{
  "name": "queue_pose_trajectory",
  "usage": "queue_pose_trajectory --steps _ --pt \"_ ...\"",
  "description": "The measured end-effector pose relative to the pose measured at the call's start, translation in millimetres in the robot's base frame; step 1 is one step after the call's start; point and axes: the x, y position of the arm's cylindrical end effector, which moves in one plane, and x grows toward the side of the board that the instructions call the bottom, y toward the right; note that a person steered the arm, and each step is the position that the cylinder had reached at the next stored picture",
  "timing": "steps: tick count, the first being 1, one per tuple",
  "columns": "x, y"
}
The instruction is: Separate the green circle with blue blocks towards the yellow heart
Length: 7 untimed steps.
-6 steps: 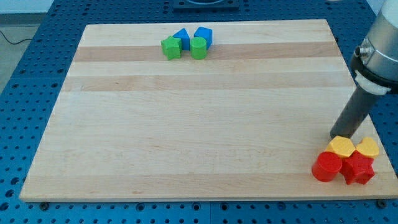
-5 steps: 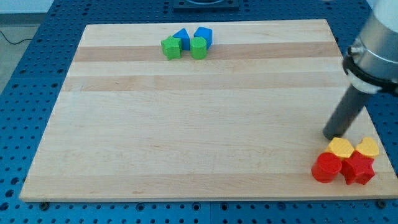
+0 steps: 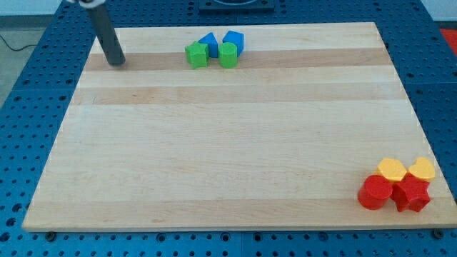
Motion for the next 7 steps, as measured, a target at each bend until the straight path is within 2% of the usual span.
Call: queue_pose_trajectory --steps 1,3,4,6,7 --pt "-38 23" --pt "-28 166" --pt "17 233" --pt "118 324" --pt "121 333"
